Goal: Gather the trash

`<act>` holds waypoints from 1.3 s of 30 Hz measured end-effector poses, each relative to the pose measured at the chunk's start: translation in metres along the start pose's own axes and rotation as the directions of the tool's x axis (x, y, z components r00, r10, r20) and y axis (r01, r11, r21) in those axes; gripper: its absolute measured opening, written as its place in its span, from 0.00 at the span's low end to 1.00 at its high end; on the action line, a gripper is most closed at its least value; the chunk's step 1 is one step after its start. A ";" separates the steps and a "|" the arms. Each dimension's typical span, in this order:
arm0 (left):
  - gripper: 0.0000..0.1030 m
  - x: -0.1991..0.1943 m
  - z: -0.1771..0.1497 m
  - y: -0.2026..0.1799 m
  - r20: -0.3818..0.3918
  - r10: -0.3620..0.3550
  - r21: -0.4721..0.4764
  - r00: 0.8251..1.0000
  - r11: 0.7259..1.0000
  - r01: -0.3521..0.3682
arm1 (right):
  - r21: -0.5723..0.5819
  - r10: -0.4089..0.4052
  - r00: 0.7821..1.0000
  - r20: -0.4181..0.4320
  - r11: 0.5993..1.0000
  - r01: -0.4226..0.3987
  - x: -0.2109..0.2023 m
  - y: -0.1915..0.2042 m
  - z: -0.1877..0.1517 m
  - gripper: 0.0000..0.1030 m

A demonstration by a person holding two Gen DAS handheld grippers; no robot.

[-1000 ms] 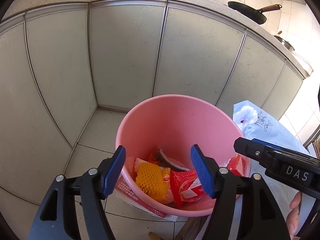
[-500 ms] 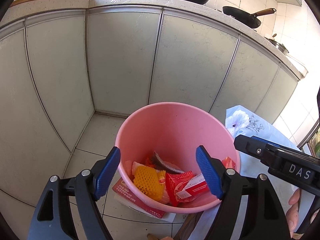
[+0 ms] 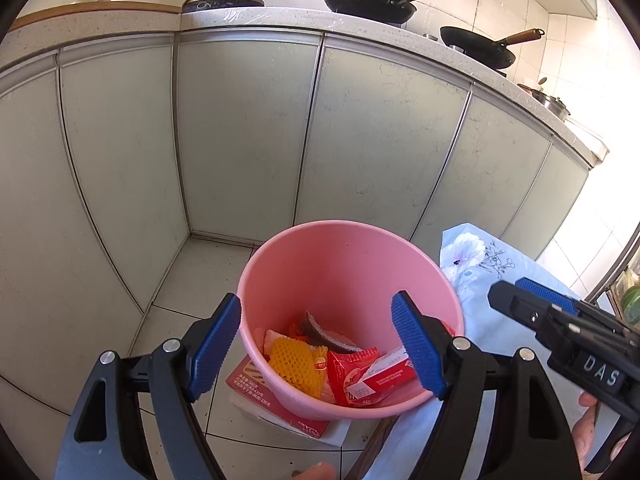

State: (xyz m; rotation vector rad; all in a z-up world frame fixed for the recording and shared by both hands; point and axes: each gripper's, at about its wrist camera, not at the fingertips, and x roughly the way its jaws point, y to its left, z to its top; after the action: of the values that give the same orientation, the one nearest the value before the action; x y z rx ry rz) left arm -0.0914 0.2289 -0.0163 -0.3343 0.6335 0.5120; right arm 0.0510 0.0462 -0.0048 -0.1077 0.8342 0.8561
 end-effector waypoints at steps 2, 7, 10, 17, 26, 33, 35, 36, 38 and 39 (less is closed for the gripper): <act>0.74 -0.004 -0.001 0.000 0.003 -0.002 0.000 1.000 1.000 0.002 | -0.001 -0.002 1.000 0.014 1.000 0.002 -0.006 -0.001 -0.005 0.50; 0.74 -0.015 -0.002 -0.004 0.019 -0.003 0.017 1.000 1.000 0.002 | -0.059 -0.022 0.999 0.027 0.998 0.023 -0.018 0.007 -0.019 0.51; 0.73 -0.020 -0.003 -0.007 0.021 -0.005 0.020 1.000 1.000 0.005 | -0.091 -0.037 0.998 0.041 0.995 0.041 -0.024 0.013 -0.026 0.52; 0.73 -0.032 -0.012 -0.011 0.019 -0.003 0.031 1.000 1.000 0.002 | -0.093 -0.053 0.997 0.052 0.994 0.058 -0.036 0.017 -0.043 0.54; 0.70 -0.044 -0.025 -0.017 0.016 -0.015 0.033 1.000 0.999 0.014 | -0.062 -0.100 0.992 0.080 0.993 0.105 -0.053 0.009 -0.057 0.59; 0.69 -0.050 -0.028 -0.024 0.018 -0.028 0.047 0.999 0.999 0.027 | -0.066 -0.131 0.988 0.084 0.988 0.136 -0.057 0.005 -0.064 0.59; 0.68 -0.052 -0.028 -0.026 0.021 -0.031 0.051 0.999 0.998 0.030 | -0.064 -0.131 0.988 0.083 0.989 0.136 -0.058 0.004 -0.065 0.59; 0.68 -0.052 -0.028 -0.026 0.022 -0.031 0.053 0.999 0.998 0.030 | -0.064 -0.133 0.988 0.084 0.988 0.138 -0.058 0.003 -0.065 0.59; 0.68 -0.053 -0.028 -0.028 0.023 -0.033 0.057 0.999 0.998 0.032 | -0.062 -0.133 0.987 0.085 0.988 0.139 -0.059 0.002 -0.066 0.59; 0.68 -0.054 -0.028 -0.028 0.023 -0.034 0.059 0.999 0.998 0.033 | -0.061 -0.133 0.987 0.086 0.988 0.139 -0.060 0.002 -0.066 0.59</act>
State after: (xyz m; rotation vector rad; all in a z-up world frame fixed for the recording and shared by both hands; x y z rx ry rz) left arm -0.1264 0.1744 0.0007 -0.2822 0.6178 0.4638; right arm -0.0119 -0.0162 -0.0083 -0.1852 0.7133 0.7546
